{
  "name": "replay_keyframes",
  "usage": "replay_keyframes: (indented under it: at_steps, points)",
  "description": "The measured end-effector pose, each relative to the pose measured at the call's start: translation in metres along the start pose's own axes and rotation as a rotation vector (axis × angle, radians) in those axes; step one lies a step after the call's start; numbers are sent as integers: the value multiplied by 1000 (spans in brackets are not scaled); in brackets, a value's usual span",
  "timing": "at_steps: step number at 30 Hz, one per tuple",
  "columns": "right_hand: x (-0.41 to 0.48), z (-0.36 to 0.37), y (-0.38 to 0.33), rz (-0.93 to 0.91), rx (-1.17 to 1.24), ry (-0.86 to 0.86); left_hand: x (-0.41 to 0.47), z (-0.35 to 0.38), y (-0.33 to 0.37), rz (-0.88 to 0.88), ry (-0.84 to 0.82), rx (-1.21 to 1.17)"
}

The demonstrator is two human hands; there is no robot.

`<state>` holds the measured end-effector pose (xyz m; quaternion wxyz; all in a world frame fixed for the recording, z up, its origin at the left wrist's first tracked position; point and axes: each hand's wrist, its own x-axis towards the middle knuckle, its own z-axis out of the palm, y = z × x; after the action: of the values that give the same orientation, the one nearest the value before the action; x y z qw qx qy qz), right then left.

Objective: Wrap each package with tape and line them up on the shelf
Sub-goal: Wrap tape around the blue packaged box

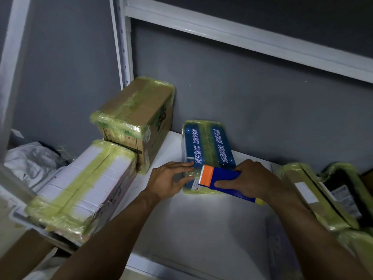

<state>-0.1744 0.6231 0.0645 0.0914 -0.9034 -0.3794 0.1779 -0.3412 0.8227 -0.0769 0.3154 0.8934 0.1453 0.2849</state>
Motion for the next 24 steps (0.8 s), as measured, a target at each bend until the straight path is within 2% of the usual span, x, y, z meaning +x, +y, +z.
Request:
replay_keyframes:
  at_steps: [7, 16, 24]
  points:
    - [-13, -21, 14, -7, -64, -1, -2, 2, 0, 35, 17, 62]
    - [-11, -20, 24, -3, -115, 33, 2, 3, 9, 69, -177, 135]
    - [6, -17, 26, 16, -133, 36, 8, 10, 16, 63, -64, 242]
